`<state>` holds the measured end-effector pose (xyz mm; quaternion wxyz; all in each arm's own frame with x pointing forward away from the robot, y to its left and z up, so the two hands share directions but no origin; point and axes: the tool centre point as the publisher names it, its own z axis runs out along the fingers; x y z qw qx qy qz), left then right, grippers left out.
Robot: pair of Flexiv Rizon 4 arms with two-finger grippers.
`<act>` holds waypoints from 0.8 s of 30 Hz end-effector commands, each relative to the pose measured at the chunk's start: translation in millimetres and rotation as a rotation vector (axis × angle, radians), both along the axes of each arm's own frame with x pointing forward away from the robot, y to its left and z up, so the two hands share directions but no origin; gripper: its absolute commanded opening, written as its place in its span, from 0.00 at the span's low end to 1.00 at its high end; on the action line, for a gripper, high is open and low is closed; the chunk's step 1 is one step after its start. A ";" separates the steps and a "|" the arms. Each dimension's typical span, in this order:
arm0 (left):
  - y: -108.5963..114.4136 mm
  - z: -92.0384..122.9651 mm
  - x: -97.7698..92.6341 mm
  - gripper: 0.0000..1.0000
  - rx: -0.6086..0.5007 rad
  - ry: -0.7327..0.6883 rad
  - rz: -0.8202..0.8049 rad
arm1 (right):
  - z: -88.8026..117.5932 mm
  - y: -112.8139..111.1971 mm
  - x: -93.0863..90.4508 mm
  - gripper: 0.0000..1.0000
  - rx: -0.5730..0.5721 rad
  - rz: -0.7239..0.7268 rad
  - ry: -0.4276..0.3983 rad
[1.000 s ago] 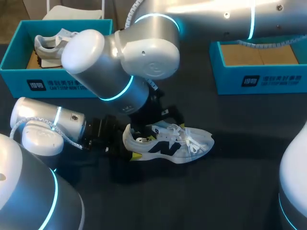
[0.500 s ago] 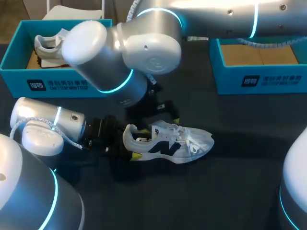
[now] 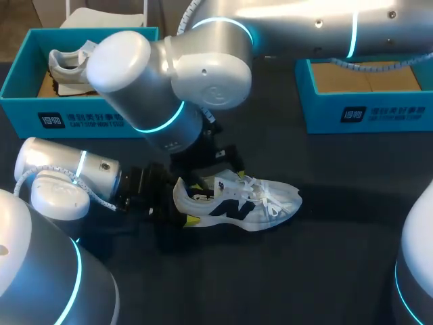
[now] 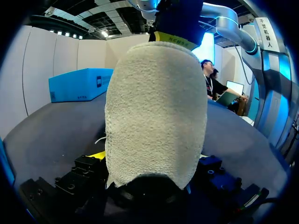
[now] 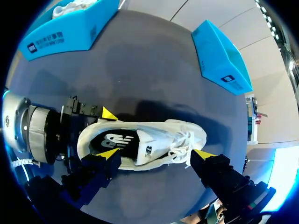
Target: Take the shoe out of the shoebox, open the shoe tongue, remove and reinsert the insole, then place the shoe into the shoebox
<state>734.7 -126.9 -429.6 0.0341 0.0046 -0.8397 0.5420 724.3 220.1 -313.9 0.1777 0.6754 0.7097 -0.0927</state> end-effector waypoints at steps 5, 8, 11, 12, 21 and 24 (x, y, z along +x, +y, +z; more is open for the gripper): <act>-0.4 -4.5 5.0 0.00 0.003 0.000 0.000 | -14.8 3.1 -1.0 1.00 0.094 -0.654 -0.268; -0.4 -4.5 5.0 0.00 0.003 0.000 0.000 | -19.3 -0.3 -1.6 1.00 0.077 -0.656 -0.294; -0.4 -4.5 5.0 0.00 0.003 0.000 0.000 | -22.8 -4.0 -1.9 1.00 0.043 -0.647 -0.308; -0.4 -4.5 5.0 0.00 0.003 0.000 0.000 | -24.6 -6.4 -2.1 1.00 0.039 -0.647 -0.319; -0.4 -4.5 5.0 0.00 0.003 0.000 0.000 | -36.3 -13.4 4.6 1.00 0.010 -0.634 -0.331; -0.4 -4.5 5.0 0.00 0.003 0.000 0.000 | -42.7 -14.9 5.0 1.00 -0.003 -0.648 -0.331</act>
